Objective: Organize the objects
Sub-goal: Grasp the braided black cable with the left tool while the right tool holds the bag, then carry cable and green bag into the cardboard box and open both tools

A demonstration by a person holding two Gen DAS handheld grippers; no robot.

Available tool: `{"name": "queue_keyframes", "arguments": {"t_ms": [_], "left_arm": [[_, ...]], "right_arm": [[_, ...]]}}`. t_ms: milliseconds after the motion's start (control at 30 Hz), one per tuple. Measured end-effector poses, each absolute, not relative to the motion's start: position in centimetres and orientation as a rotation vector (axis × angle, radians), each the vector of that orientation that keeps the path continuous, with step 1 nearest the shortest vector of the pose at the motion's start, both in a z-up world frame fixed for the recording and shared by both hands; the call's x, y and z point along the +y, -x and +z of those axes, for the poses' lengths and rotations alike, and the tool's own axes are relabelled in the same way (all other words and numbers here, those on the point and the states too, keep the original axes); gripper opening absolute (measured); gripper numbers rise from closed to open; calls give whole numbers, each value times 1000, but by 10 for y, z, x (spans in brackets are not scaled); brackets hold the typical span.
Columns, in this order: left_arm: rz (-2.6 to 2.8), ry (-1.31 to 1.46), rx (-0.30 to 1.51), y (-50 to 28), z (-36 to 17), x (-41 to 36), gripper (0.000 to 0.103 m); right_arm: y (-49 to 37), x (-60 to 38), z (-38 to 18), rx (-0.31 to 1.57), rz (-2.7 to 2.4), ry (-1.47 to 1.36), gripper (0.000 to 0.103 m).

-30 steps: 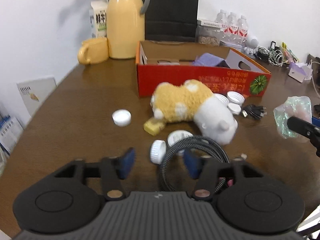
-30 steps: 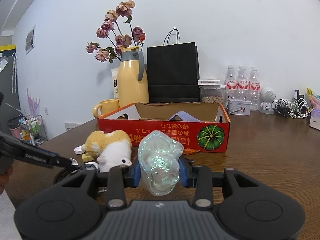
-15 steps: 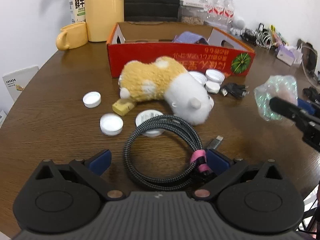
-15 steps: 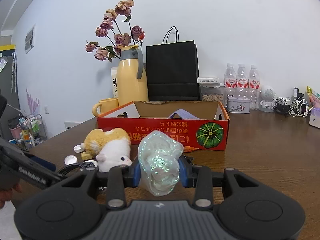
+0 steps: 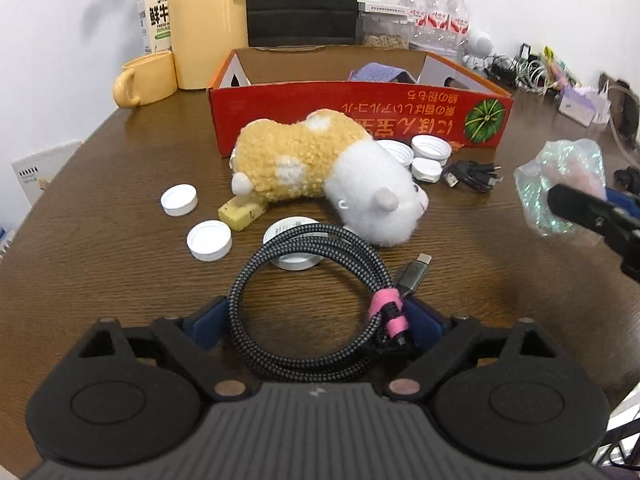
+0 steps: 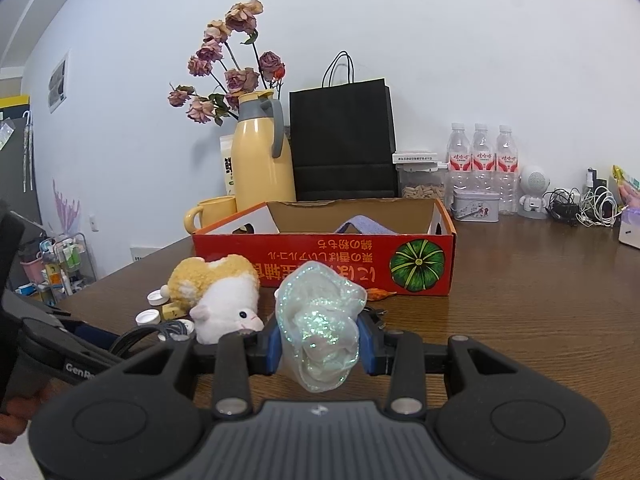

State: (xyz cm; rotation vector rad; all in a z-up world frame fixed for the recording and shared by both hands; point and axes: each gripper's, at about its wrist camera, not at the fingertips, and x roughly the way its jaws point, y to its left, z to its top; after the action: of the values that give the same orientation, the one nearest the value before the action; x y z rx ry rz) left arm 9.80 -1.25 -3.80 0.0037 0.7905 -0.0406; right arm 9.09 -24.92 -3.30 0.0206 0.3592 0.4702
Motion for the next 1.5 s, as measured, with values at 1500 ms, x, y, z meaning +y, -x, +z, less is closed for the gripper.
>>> {"name": "queue_keyframes", "arguments": {"t_ms": [1500], "left_arm": [[70, 102, 426, -271, 54, -28, 93]], "right_arm": [[-279, -210, 26, 287, 365, 17, 36]]}}
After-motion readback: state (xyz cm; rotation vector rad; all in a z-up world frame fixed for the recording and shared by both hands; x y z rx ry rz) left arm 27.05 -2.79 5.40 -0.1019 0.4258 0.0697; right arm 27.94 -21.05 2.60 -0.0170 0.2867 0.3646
